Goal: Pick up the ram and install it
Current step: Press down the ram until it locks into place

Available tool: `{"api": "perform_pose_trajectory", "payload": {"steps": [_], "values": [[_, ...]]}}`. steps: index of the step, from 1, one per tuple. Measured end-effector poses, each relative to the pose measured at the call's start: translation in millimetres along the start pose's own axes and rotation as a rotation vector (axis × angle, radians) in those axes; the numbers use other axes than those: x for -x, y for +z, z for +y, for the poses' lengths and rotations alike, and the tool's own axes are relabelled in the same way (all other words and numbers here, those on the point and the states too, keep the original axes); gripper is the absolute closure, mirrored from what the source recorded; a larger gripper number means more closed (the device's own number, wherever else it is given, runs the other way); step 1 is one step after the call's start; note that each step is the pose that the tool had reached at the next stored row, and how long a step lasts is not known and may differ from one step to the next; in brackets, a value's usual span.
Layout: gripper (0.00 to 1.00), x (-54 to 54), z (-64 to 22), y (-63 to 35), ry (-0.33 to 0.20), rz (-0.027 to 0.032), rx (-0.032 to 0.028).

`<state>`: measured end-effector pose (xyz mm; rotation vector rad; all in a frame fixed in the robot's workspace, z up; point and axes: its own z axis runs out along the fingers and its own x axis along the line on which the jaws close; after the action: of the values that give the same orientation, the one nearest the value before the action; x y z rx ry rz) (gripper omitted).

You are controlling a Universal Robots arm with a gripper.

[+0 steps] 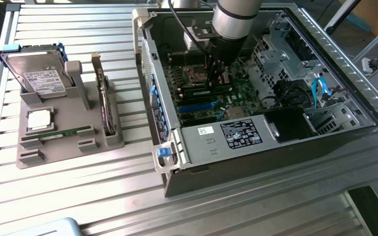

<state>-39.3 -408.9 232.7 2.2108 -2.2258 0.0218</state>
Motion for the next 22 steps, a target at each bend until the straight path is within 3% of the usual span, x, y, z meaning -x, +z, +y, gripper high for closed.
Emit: {"api": "perform_pose_trajectory", "payload": {"steps": [22], "values": [[0.89,0.1,0.0,-0.7,0.0,-0.0009,-0.0005]]}}
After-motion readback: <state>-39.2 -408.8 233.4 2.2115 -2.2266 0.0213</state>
